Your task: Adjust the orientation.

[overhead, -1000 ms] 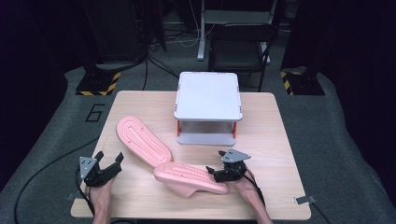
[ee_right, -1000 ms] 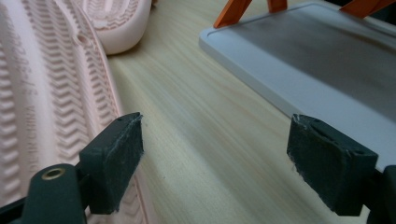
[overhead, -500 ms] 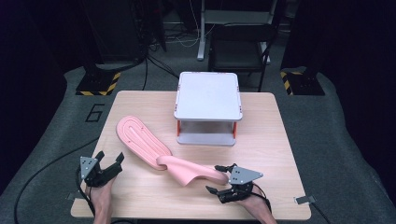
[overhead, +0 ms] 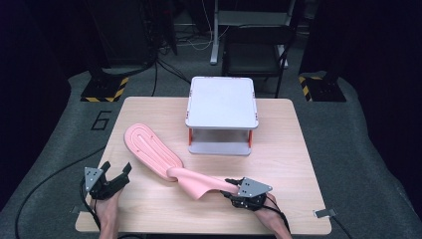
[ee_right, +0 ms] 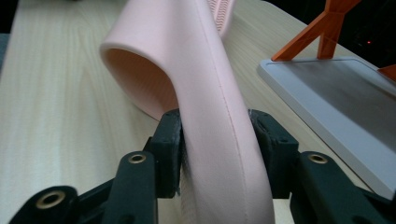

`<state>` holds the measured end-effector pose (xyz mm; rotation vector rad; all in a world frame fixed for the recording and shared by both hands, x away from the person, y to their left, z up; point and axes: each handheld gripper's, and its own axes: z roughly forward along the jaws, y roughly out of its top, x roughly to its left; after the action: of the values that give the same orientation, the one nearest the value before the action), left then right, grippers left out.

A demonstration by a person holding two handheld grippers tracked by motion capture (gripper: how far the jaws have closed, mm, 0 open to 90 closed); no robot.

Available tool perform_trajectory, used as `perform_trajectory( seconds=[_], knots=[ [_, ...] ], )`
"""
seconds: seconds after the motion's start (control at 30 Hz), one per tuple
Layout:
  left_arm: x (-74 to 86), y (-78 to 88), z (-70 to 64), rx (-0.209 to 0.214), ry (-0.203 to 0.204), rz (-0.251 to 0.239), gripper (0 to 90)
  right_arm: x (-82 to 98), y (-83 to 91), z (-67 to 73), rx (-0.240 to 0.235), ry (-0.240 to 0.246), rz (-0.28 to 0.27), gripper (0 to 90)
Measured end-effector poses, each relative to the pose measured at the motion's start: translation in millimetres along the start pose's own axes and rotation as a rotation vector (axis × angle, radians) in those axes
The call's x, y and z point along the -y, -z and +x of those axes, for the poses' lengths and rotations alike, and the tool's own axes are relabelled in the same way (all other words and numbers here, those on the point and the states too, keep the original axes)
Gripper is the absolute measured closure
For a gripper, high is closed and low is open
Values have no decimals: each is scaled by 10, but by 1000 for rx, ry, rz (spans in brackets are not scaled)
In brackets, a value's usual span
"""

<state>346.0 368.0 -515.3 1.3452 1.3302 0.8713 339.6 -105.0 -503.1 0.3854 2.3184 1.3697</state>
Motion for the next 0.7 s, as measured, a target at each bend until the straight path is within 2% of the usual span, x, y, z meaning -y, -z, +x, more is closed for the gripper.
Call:
perform_trajectory(
  seconds=[0.13,0.17,0.23,0.27,0.3,0.33,0.43,0.47,0.5,0.57,0.63,0.67,0.7],
  knots=[
    [0,-1,-2,2,0,1,154,24,100,8,4,-14,-5,583],
    [5,-10,-11,1,0,-13,154,52,203,4,15,-57,-17,585],
    [0,-3,-9,5,-2,-1,154,85,308,-39,30,-55,-24,585],
    [0,-2,-11,4,-2,-2,155,118,383,-69,34,-74,-20,585],
    [0,-3,-11,4,-1,-3,155,118,383,-69,34,-74,-20,585],
    [1,-3,-11,3,0,-1,155,191,483,-137,50,-117,-34,581],
    [2,-7,-15,4,-3,1,155,299,576,-269,75,-191,-37,554],
    [2,-8,-18,5,-6,1,155,299,576,-269,75,-191,-37,554],
    [4,-14,-26,5,-9,-2,155,351,594,-365,108,-266,-40,498],
    [9,-18,-32,2,-7,-10,155,359,589,-428,118,-293,-38,479],
    [10,-18,-28,1,-6,-7,155,357,583,-451,124,-298,-34,467],
    [7,-12,-21,3,-6,6,155,356,571,-489,137,-297,-29,452],
    [8,-11,-16,3,-3,3,155,356,550,-524,172,-320,-23,426]
  ],
)
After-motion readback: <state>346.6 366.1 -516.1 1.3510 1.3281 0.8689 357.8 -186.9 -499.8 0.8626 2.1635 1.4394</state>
